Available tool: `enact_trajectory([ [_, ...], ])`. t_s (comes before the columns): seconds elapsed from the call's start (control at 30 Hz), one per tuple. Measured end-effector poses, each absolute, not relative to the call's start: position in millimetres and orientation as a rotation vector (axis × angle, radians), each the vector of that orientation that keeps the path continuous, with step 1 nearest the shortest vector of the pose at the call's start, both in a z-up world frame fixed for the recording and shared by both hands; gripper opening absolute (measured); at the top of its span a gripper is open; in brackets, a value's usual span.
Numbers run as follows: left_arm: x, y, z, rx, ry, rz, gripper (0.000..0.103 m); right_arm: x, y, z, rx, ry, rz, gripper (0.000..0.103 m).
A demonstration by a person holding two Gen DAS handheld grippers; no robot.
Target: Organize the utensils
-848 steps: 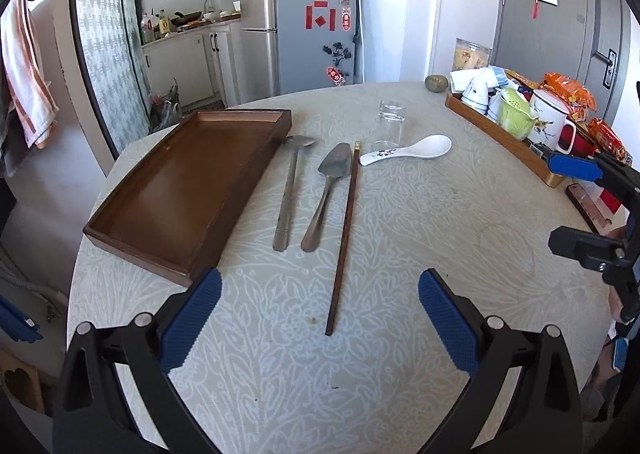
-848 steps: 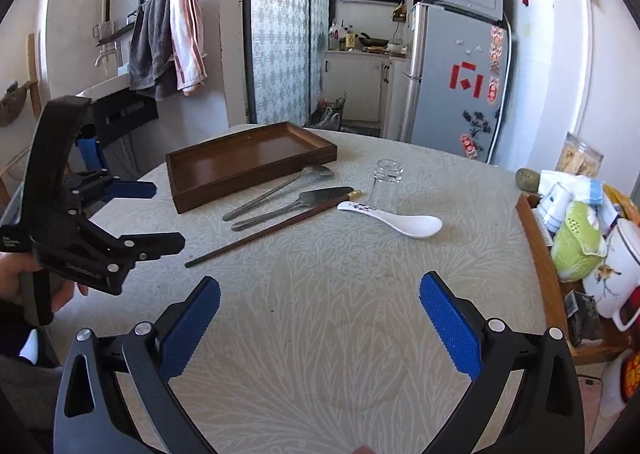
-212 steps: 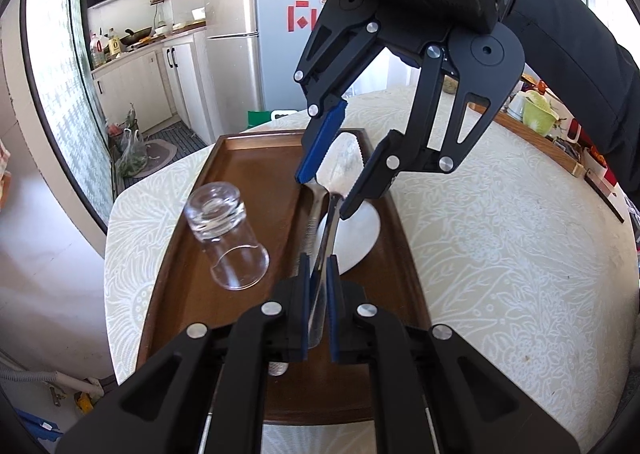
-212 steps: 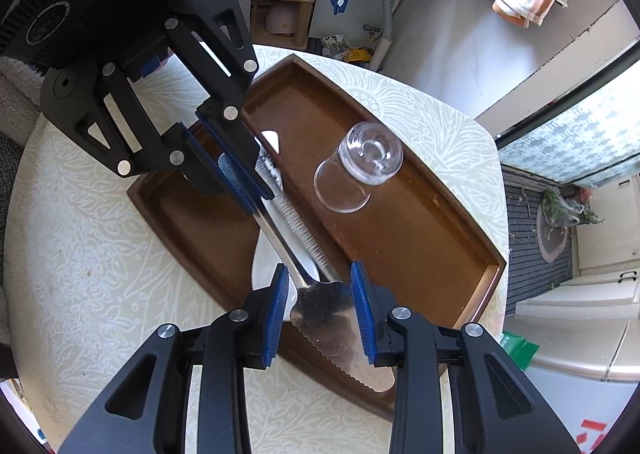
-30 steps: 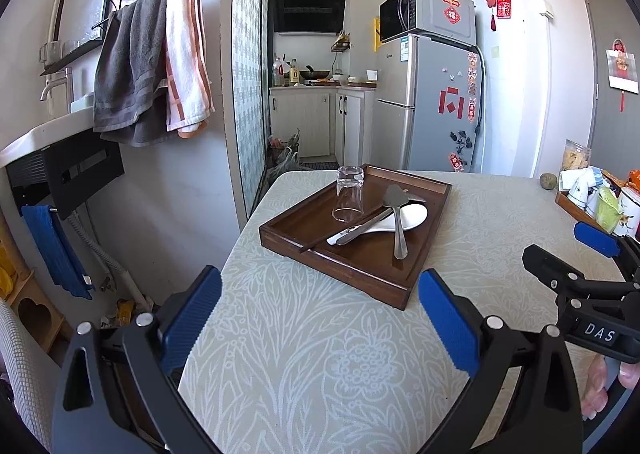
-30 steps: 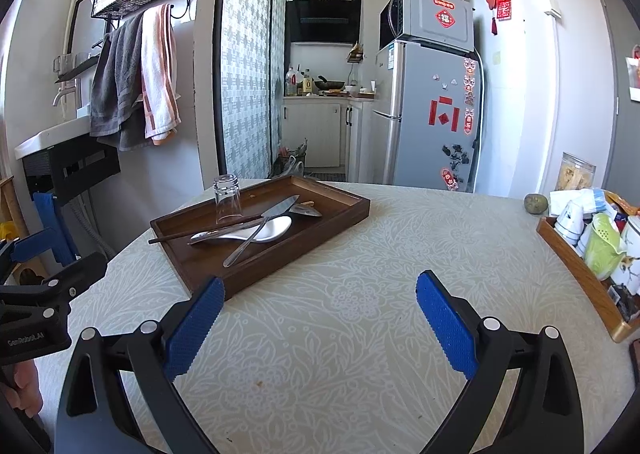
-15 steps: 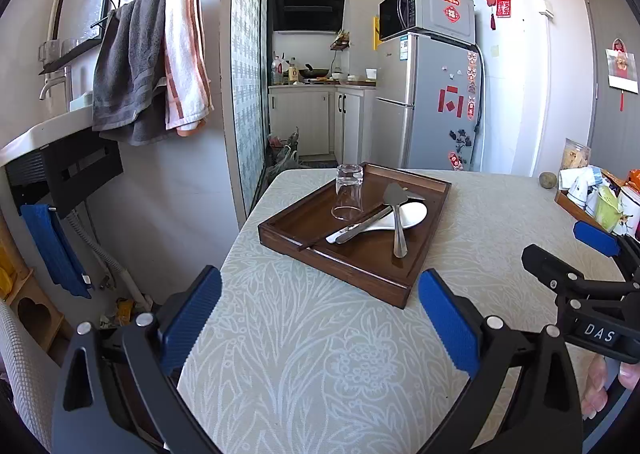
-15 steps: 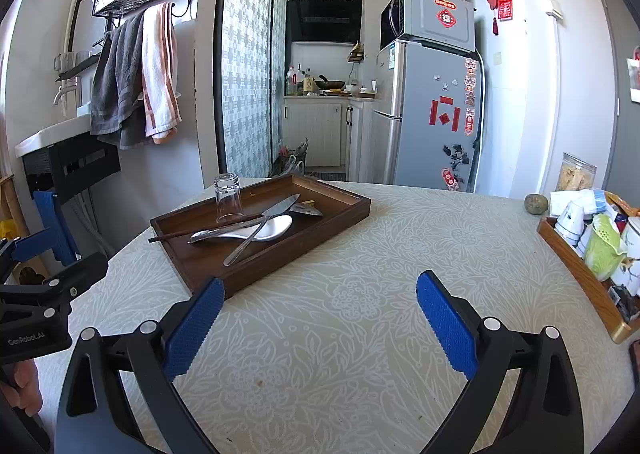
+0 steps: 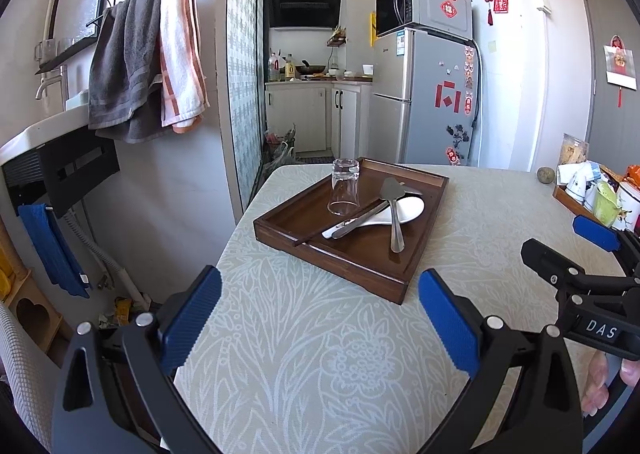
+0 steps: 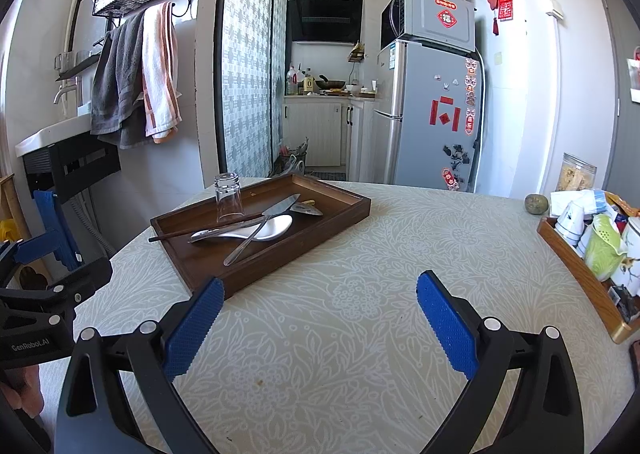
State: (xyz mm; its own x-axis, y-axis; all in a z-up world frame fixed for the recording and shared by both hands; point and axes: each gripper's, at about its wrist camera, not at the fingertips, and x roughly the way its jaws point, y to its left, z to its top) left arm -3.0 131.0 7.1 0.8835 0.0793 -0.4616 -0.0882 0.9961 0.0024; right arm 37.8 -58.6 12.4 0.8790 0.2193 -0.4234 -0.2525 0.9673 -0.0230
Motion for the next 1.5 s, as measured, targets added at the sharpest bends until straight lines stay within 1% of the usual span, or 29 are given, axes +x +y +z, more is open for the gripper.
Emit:
enact_trajectory([
  [1.5,-3.7,131.6,7.9,-0.025,0.482,0.089,0.100,38.2,-58.8,12.9,-0.080,0.432,0.247,0.098],
])
